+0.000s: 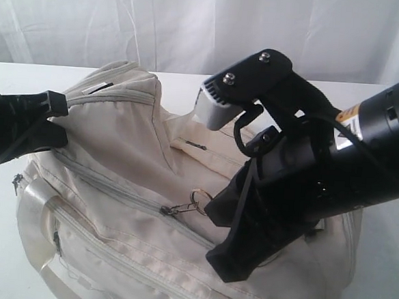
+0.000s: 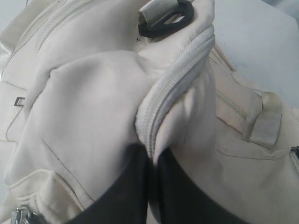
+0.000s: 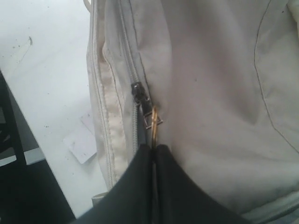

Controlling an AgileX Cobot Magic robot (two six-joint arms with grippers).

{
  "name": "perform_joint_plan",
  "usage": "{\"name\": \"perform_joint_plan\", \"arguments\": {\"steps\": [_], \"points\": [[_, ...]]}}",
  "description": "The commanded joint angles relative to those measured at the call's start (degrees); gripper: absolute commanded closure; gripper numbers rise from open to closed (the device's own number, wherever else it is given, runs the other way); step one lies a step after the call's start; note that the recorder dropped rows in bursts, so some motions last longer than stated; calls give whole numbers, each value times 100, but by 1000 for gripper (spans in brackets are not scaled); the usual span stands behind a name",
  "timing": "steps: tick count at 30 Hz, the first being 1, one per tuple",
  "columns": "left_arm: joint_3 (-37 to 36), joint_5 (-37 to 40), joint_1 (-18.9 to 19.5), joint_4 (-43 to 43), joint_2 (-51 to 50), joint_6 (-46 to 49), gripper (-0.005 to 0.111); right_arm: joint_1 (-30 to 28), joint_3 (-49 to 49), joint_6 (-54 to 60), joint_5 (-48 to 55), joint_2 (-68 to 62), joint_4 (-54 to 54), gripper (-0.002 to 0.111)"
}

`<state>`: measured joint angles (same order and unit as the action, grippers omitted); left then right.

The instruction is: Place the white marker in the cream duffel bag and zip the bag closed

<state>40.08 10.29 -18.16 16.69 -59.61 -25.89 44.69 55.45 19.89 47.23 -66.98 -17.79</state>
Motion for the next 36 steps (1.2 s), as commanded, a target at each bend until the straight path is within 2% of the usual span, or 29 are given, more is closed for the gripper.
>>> {"name": "perform_joint_plan", "arguments": {"steps": [1,18,29,36], "points": [[-36,11,14,-66,13,41,106,27,-16,-69,125,57,-33,108],[-36,-39,14,-107,13,41,106,27,-40,-407,612,467,-22,108],[-36,-39,14,-116,13,41,106,27,-726,-734,503,1071,13,108],[-36,-23,14,-108,13,41,106,27,-821,-1160,540,1491,556,108]]}}
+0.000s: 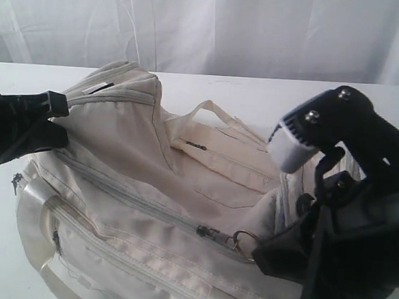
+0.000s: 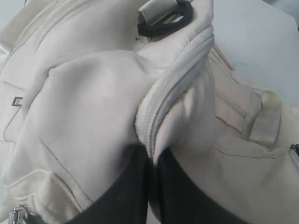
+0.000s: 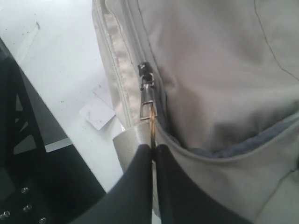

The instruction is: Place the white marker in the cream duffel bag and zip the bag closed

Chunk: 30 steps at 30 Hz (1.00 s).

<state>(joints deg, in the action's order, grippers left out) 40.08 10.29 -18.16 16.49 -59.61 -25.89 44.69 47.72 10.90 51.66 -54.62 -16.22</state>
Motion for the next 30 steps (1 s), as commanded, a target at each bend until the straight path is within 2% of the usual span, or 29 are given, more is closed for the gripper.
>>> {"name": "perform_joint_plan", "arguments": {"steps": [1,9,17,20,26,30], "points": [[-36,-23,14,-89,13,41,106,27,-48,-333,111,312,488,108],[-36,-24,14,-111,13,41,106,27,-48,-740,477,550,1097,108],[-36,-24,14,-104,13,71,105,27,-48,-821,420,586,1167,108],[-36,-24,14,-104,13,265,96,27,-48,-821,309,586,1155,108],[-36,-34,14,-90,23,713,65,27,-48,-821,193,586,1145,108],[155,-21,-162,-20,33,1269,61,27,-48,-821,183,586,1145,108]]}}
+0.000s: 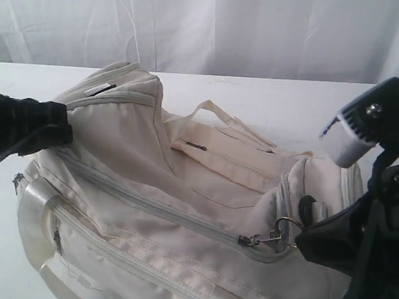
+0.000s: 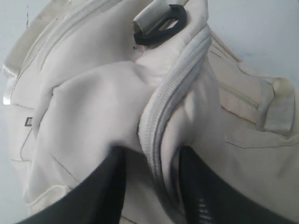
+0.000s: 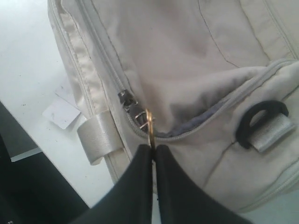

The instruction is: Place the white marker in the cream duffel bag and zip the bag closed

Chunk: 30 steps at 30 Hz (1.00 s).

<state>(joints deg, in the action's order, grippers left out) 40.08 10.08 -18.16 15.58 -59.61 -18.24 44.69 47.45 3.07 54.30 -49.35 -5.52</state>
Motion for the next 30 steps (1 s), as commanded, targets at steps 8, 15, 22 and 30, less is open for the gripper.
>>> {"name": "perform_joint_plan", "arguments": {"steps": [8,15,22,30], "points": [[876,716,-789,72,33,2262,61,27,-21,-61,-280,59,76,108],[1281,1717,-847,-35,157,3401,61,27,-21,-61,-321,27,86,108],[1281,2755,-931,946,257,5797,61,27,-21,-61,-462,5,86,108],[1257,3266,-1254,1885,232,7801,61,27,-21,-61,-510,-7,86,108]]}}
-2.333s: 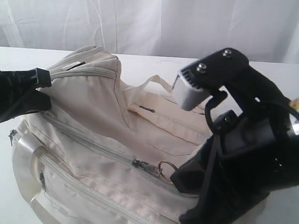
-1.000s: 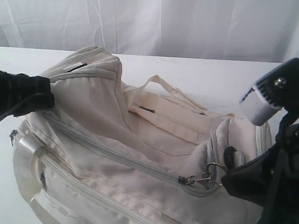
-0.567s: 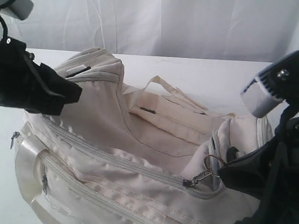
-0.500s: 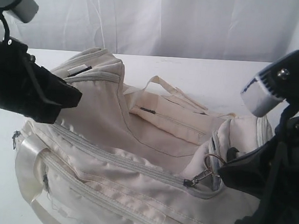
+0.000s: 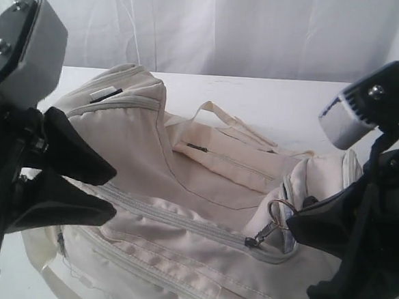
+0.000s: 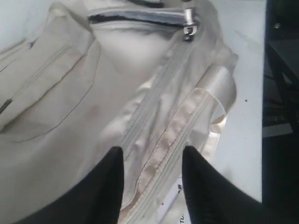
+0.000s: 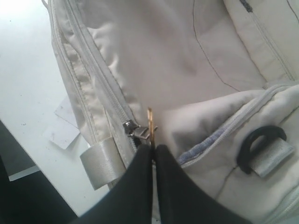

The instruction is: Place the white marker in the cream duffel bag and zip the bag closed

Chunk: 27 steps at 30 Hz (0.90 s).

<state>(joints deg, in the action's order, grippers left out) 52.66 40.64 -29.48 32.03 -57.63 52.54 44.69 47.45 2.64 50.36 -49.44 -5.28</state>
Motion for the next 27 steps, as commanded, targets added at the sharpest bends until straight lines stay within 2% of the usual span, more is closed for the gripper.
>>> {"name": "perform_joint_plan", "arguments": {"steps": [1,6,16,27], "points": [[-2,239,-122,222,26,878,61,27,-21,-18,-117,1,62,108],[-2,191,-195,222,-110,1369,61,27,-21,-30,-117,1,51,108],[-2,-505,-198,222,-239,1323,62,27,-21,-55,-117,1,26,108],[-2,-619,-198,222,-303,1323,62,27,-21,-144,-181,1,16,108]]}}
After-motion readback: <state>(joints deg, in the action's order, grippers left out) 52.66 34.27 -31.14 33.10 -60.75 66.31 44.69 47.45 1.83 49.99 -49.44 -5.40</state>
